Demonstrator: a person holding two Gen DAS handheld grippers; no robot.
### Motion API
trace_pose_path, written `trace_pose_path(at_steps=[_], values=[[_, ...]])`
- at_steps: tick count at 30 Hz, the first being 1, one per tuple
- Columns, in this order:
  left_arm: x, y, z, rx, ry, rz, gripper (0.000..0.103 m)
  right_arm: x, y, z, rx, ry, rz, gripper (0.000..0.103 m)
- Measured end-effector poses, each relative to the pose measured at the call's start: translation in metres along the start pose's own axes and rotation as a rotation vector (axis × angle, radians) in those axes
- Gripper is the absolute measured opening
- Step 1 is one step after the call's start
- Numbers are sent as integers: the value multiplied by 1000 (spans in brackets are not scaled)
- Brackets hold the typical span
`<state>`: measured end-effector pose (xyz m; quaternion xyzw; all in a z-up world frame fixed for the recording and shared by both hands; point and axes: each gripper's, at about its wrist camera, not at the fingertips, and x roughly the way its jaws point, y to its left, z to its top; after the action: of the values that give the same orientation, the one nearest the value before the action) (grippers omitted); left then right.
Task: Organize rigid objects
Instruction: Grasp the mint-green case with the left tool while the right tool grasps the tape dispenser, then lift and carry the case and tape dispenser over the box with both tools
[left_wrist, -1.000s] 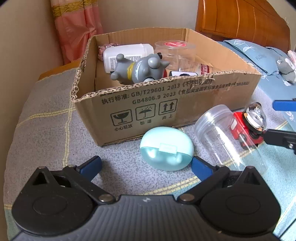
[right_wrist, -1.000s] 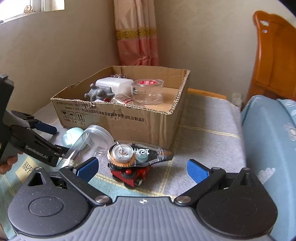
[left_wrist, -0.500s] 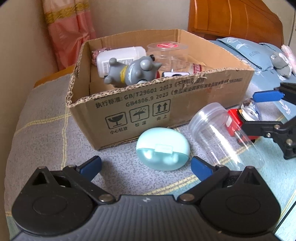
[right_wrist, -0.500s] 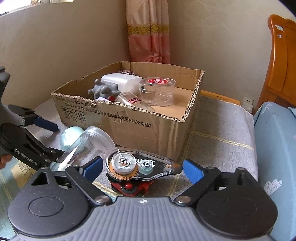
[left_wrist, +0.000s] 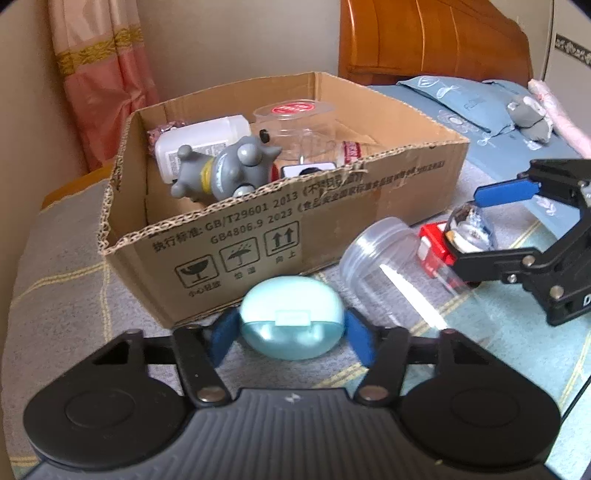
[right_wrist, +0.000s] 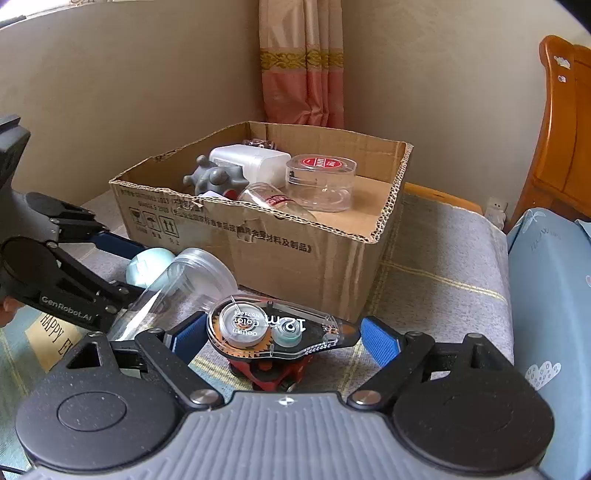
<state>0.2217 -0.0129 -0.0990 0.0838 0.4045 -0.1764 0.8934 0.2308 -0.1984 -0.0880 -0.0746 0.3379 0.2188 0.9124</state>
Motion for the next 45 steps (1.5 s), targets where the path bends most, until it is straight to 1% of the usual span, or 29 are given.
trace_pose_path(at_steps=[9,18,19,20,22,24,25,27,28,30,34,37,39,43,45], values=[[-8,7,-7,-19,19,22,60,-9,3,-5,16,3,3,92],[-25,11,-25,-52,42,38,60,-33,17,-23,1,18,-14,92],[-27,11,-27,-54,44,36,60,-35,19,-25,-1,23,-13,91],[-29,11,-29,-51,43,35,61,-38,21,-28,-1,29,-9,88],[-31,10,-32,-45,38,39,61,-42,26,-34,1,45,-1,88],[-31,10,-34,-49,34,41,62,-44,31,-40,-7,56,-4,92],[-31,10,-34,-53,33,44,63,-44,33,-43,-13,65,-20,93],[-31,10,-35,-56,27,55,67,-45,34,-48,-23,69,-46,100],[-30,9,-36,-54,22,61,69,-45,35,-49,-23,68,-48,101],[-29,10,-36,-59,17,62,70,-45,34,-51,-30,67,-43,102],[-26,13,-35,-86,17,57,72,-38,34,-52,-97,81,-28,102],[-26,13,-36,-86,15,57,73,-32,29,-49,-164,102,4,102],[-26,14,-36,-89,13,57,73,-27,22,-45,-196,117,57,102],[-25,14,-35,-92,14,58,74,-11,9,-36,-196,150,143,103],[-25,14,-35,-91,14,57,74,-5,4,-32,-189,152,168,103]])
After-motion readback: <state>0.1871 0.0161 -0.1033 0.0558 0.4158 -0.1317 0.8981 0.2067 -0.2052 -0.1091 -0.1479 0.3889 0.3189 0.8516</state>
